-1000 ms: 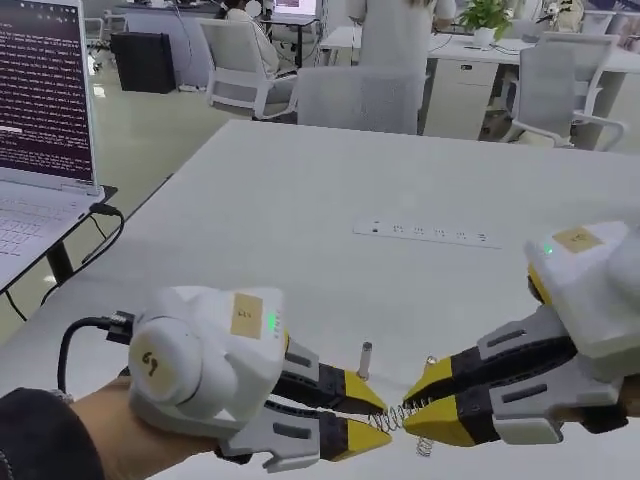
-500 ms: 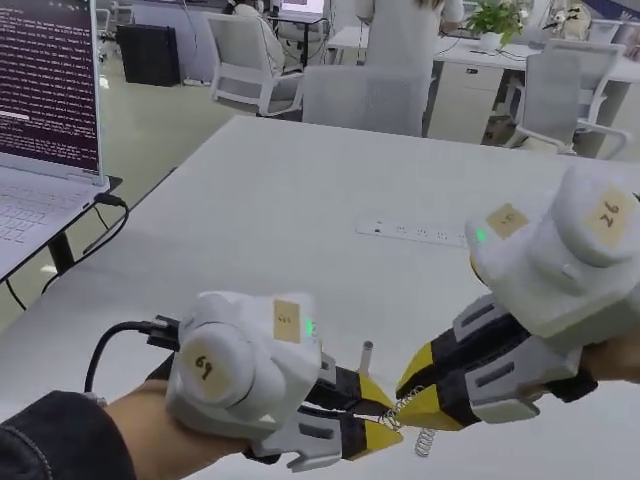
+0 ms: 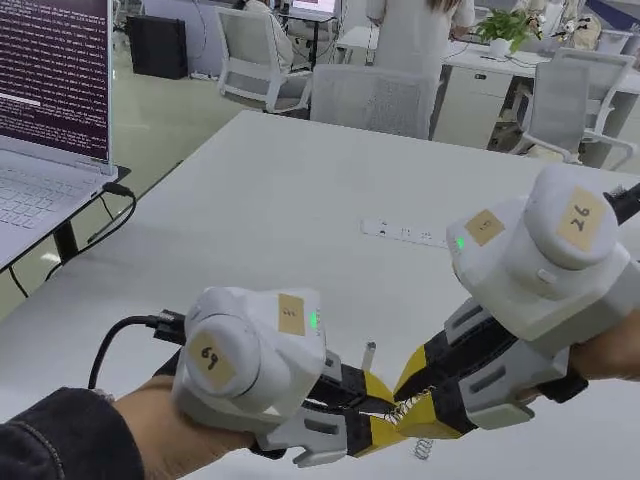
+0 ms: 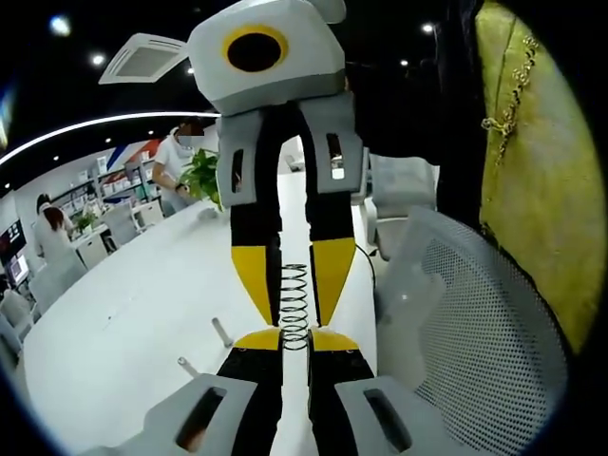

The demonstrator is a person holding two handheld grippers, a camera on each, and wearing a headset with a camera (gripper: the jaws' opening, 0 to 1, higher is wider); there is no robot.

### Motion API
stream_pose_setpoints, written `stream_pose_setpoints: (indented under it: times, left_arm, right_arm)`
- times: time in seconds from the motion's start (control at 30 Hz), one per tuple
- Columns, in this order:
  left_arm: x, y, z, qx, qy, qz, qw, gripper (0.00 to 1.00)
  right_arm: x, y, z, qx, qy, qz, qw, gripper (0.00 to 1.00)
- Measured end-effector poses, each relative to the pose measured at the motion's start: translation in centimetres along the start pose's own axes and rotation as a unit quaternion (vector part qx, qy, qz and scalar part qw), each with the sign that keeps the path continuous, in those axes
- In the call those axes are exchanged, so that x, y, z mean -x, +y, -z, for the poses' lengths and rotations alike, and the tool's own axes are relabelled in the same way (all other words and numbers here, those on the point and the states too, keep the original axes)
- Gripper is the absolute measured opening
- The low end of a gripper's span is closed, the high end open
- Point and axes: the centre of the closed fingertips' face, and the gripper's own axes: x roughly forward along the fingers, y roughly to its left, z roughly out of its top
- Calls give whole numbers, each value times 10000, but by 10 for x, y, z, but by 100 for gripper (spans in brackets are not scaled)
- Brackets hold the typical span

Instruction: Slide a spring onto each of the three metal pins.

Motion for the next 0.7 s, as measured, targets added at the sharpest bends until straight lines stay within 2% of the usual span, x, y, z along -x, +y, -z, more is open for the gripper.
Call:
stream_pose_setpoints:
  times: [0.17,0.7]
  left_arm:
    - [1,2,-1,70,-63,-24,10000,0]
    - [2,3,-5,161,-167,-69,9997,0]
  right_arm:
    - [2,-2,1,-93,-73,19,9999,12]
    - [1,-5,0,-51,-53,23,10000,10]
